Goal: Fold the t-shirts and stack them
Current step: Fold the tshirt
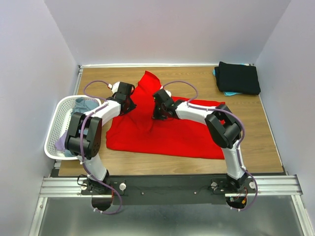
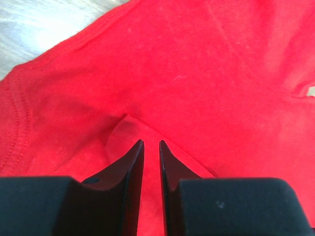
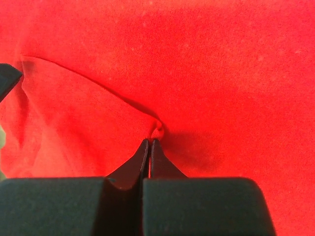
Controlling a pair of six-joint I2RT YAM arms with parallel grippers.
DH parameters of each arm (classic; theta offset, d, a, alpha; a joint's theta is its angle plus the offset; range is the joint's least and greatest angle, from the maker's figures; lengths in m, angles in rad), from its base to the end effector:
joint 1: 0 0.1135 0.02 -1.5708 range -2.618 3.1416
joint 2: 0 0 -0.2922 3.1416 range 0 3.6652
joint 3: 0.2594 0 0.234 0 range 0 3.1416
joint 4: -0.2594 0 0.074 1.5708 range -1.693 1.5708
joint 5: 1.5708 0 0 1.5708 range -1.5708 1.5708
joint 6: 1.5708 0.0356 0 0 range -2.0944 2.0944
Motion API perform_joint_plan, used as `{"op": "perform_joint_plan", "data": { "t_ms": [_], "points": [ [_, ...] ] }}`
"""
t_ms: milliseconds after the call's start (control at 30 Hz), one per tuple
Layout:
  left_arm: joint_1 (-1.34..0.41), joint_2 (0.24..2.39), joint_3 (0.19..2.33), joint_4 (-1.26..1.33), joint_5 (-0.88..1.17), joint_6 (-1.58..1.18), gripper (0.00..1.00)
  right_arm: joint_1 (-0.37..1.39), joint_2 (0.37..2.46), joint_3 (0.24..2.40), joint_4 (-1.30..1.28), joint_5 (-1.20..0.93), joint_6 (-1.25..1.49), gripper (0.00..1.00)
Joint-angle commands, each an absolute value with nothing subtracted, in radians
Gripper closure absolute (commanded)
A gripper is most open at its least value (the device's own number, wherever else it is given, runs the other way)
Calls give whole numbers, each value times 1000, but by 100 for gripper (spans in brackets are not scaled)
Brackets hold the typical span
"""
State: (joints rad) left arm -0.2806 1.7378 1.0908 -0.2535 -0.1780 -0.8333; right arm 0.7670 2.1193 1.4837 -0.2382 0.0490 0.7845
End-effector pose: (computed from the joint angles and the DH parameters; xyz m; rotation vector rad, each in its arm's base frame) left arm 0.3409 -0.0917 0.2277 -0.7476 2.3547 -0.2676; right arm 0.3326 0.3182 0.1929 0.0449 2.5450 0.6030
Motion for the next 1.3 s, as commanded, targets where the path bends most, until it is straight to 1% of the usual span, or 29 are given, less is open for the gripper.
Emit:
{"op": "perform_joint_plan", "data": {
  "t_ms": [0,400,500,533,633,700,800,833,867,900,933,967,1033,1067,1100,1133,1167,1200,1267],
  "points": [
    [-273,1715,1100,-212,-144,-807,74,787,2068,1456,-229,147,778,97],
    [-272,1713,1123,-184,-107,-787,74,802,2000,1356,-210,227,813,98],
    [-272,1713,1131,-175,-97,-779,74,802,1994,1344,-207,236,808,96],
    [-272,1713,1135,-173,-92,-776,74,802,1996,1345,-206,239,805,94],
    [-272,1720,1147,-158,-68,-764,74,802,1997,1364,-201,256,772,81],
    [-272,1724,1157,-150,-58,-758,73,802,2002,1388,-202,264,744,80],
    [-270,1730,1190,-144,-48,-742,69,802,1997,1404,-204,267,723,71],
    [-268,1733,1204,-146,-46,-736,68,802,1994,1404,-204,267,718,66],
    [-267,1733,1216,-147,-49,-735,65,802,1988,1402,-204,268,710,51],
    [-267,1736,1242,-137,-55,-727,64,802,1979,1394,-204,282,698,45],
    [-265,1738,1261,-132,-66,-721,63,804,1968,1390,-204,293,690,41],
    [-265,1753,1282,-118,-102,-691,62,801,1938,1384,-204,308,672,35],
    [-265,1785,1374,-115,-146,-646,60,790,1910,1362,-204,350,654,34],
    [-262,1840,1420,-123,-170,-611,59,761,1881,1352,-204,348,647,34],
    [-262,1874,1525,-129,-175,-521,58,738,1869,1342,-204,315,640,34],
    [-262,1911,1587,-147,-186,-470,57,717,1856,1333,-204,293,637,34],
    [-262,1996,1654,-173,-218,-427,56,672,1832,1310,-204,281,632,34],
    [-262,2040,1799,-236,-225,-340,55,652,1815,1299,-204,256,621,33],
    [-262,2147,1918,-279,-253,-278,53,589,1784,1269,-204,238,611,33]
  ]
}}
